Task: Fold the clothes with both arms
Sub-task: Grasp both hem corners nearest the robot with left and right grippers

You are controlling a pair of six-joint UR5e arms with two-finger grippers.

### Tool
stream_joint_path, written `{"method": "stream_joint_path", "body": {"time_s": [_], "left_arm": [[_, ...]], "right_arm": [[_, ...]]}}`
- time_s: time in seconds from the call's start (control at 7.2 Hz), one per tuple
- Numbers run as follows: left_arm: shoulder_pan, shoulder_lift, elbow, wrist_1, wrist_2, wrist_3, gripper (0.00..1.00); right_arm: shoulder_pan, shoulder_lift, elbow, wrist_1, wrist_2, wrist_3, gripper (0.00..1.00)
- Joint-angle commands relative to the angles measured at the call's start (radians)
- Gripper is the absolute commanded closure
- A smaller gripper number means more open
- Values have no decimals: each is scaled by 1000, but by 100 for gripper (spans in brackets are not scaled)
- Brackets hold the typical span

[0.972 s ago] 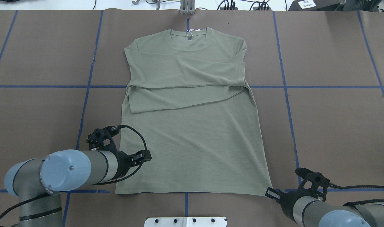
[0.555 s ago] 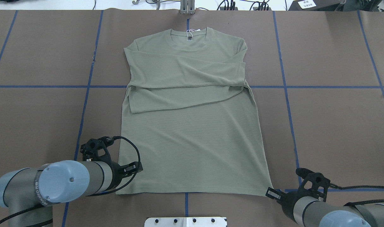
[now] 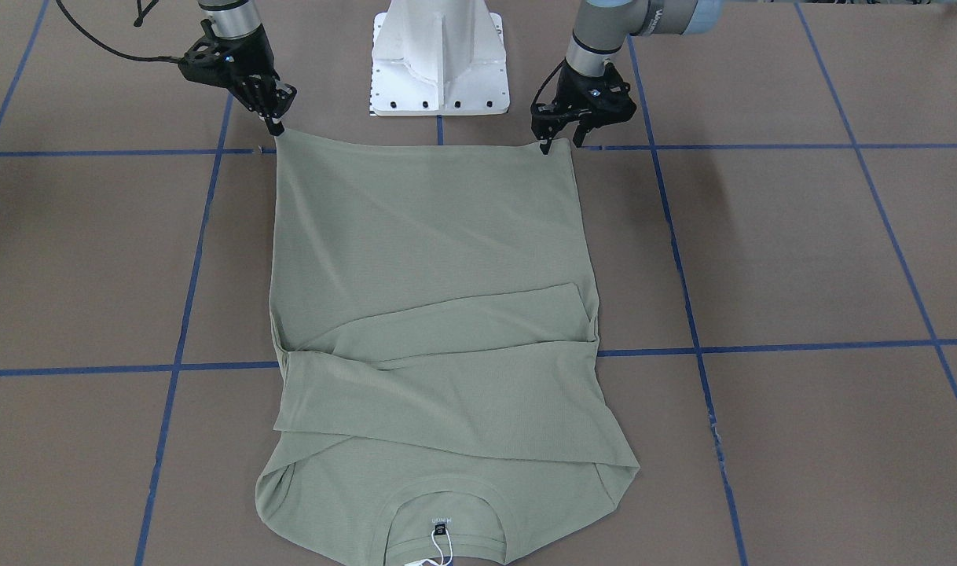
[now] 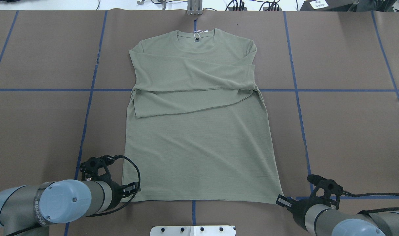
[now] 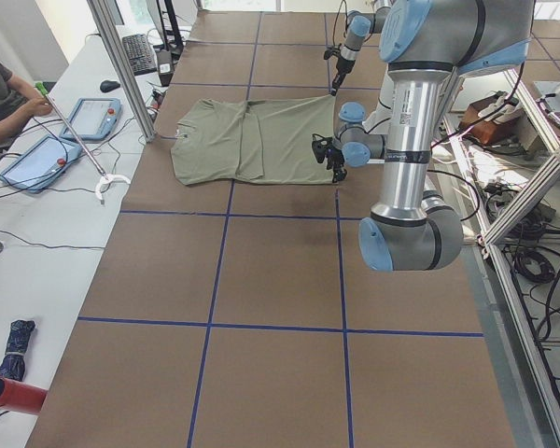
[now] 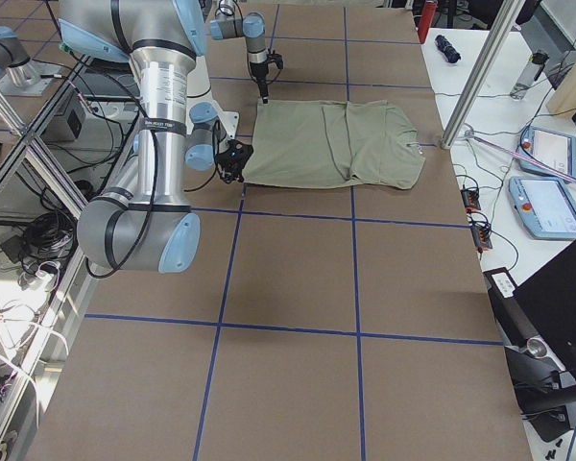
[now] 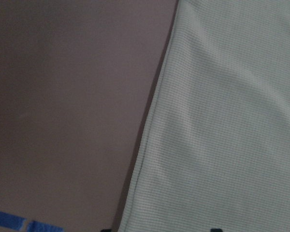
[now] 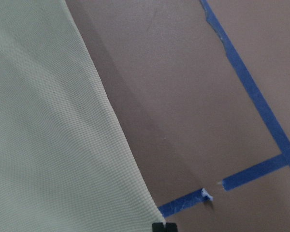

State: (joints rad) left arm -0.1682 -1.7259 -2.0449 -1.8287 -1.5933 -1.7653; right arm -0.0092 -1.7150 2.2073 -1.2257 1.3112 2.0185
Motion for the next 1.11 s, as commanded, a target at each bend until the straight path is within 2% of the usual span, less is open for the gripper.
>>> {"method": "stream_joint_path", "body": {"time_s": [0.0,0.14,0.28,0.42,0.69,0.83,0.97], "left_arm": [[10,8,2,0,-10,-5,34],[10,9,-1,0,-34,-5,52],[10,11,-1,0,-36,-6,91],[12,12,0,2,-33,-55,100],[13,17,-15,2,-34,-66,100],[15,60,-76,2,-34,-69,100],[45,147,-187,3,-45,-97,100]], "right_arm": [[0,2,0,0,0,0,100],[0,2,0,0,0,-1,100],[0,2,0,0,0,-1,100],[0,2,0,0,0,-1,100],[0,3,2,0,0,-1,100],[0,3,8,0,0,-1,100],[-5,-3,26,0,6,0,100]]}}
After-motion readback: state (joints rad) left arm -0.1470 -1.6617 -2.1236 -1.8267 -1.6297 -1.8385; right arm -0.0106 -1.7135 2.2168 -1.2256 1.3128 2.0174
